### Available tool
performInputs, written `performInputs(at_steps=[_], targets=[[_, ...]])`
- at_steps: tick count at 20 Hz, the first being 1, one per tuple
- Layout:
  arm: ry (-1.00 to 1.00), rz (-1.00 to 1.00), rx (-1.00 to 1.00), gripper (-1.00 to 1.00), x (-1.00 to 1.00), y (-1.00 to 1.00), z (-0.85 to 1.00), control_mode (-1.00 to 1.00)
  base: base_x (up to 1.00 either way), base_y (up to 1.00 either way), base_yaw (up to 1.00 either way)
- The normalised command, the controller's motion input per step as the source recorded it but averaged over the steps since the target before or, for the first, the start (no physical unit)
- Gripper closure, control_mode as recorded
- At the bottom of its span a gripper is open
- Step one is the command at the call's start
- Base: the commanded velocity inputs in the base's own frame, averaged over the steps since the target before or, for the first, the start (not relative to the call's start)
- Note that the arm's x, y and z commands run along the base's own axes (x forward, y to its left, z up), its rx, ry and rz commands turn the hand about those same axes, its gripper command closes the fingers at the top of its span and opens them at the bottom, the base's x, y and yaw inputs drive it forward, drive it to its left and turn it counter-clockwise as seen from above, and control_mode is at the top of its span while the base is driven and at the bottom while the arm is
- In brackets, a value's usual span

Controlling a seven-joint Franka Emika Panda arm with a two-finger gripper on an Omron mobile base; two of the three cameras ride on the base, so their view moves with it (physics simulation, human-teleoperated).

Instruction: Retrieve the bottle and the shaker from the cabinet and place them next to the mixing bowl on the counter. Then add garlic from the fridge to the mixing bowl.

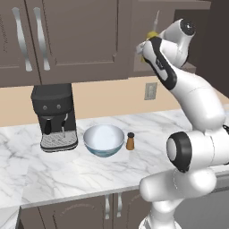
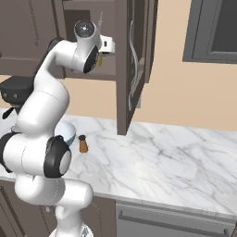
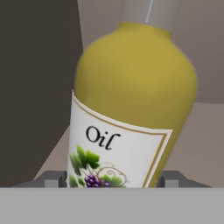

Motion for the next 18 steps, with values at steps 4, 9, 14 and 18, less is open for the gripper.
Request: performInputs(at_steps=[4, 9, 14, 18], targets=[[-0.02, 0.0, 0.01, 1.0, -0.64, 0.0, 0.0, -1.0, 0.0, 0.0, 0.0], [-0.03, 0.0, 0.02, 1.0, -0.92, 0.0, 0.0, -1.0, 0.0, 0.0, 0.0], [-0.05, 0.0, 0.03, 1.0, -1.0, 0.0, 0.0, -1.0, 0.0, 0.0, 0.0], [-0.05, 0.0, 0.02, 1.0, -1.0, 0.0, 0.0, -1.0, 0.0, 0.0, 0.0]])
